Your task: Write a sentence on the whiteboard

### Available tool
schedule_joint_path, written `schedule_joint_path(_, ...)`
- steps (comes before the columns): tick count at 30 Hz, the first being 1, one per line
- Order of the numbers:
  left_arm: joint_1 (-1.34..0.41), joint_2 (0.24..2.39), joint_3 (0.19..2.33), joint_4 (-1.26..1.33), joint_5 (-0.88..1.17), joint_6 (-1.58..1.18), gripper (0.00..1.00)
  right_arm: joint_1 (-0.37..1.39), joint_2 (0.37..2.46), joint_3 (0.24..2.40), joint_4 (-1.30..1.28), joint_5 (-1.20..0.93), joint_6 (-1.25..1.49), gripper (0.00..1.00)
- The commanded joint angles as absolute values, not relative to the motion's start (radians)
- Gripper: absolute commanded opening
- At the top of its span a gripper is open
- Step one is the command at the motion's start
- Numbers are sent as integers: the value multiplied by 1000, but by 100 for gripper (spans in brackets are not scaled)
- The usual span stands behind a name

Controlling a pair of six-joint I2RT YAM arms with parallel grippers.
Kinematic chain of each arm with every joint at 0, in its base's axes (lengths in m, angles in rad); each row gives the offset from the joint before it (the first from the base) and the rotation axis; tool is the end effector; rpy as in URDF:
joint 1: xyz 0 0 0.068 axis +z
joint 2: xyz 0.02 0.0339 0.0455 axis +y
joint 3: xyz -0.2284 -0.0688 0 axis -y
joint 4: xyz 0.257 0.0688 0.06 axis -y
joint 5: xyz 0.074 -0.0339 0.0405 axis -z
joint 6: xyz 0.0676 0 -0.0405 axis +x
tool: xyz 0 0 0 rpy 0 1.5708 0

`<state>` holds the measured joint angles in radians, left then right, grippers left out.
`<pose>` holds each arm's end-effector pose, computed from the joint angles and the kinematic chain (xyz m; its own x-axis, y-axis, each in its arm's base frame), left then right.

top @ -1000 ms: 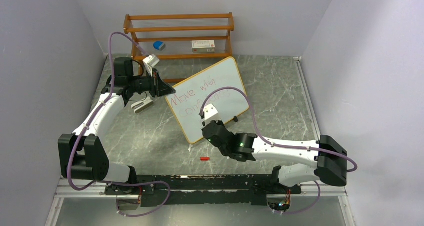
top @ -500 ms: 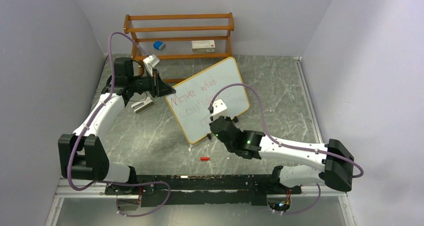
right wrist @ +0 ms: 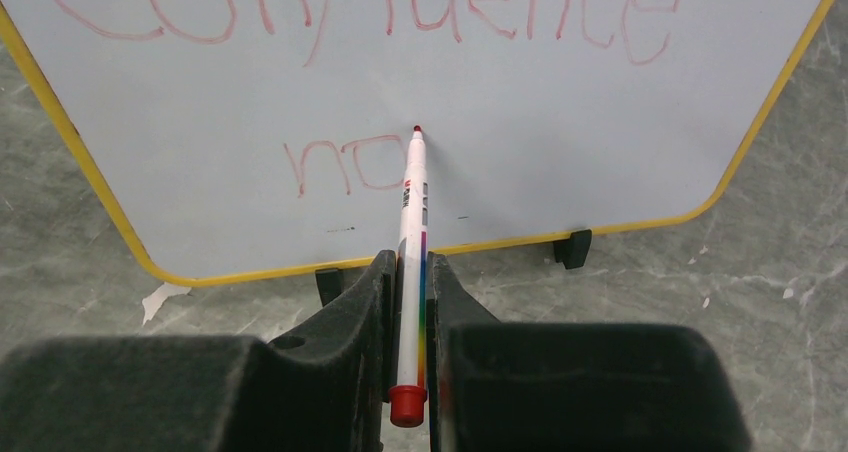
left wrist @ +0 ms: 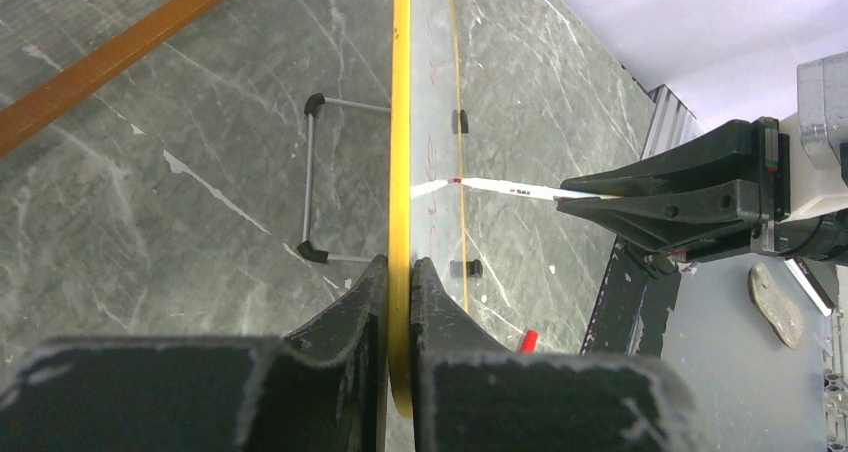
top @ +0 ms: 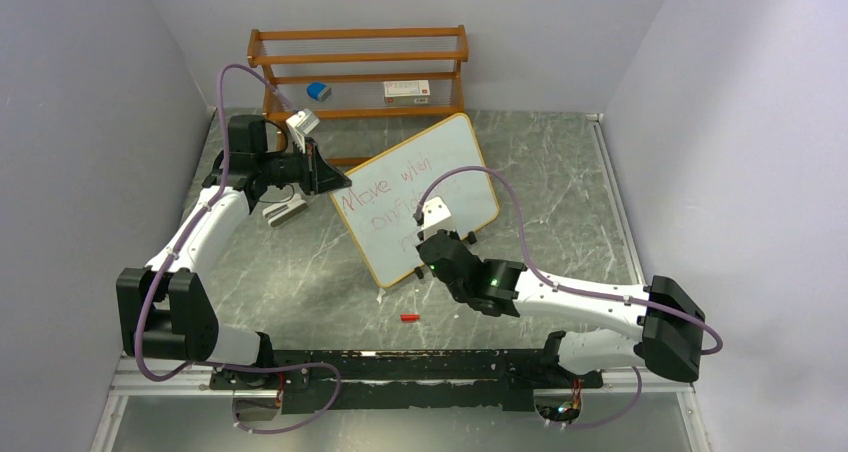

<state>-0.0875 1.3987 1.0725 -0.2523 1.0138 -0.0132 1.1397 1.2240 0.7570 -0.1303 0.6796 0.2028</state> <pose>0.3291 -0.0865 0.2530 -0.5546 0.0416 -0.8311 0.7469 0.4651 -0.4751 0.1654 0.2580 0.1950 -0.3288 -0.3399 -0.8811 -0.4321 0.8837 -0.1797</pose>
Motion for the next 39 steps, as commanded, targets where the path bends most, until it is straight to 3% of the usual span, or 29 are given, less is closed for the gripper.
schedule_joint_path(1, -91, 1411, 1076, -282, 949, 58, 5, 1125, 1247, 754, -97, 672, 202, 0)
schedule_joint_path(17, -91, 1412, 1075, -282, 950, 58, 5, 1122, 1203, 682, -213, 669, 296, 0)
schedule_joint_path(39, -91, 1415, 1078, -284, 961, 58, 5, 1082, 1229, 753, -74, 689, 178, 0)
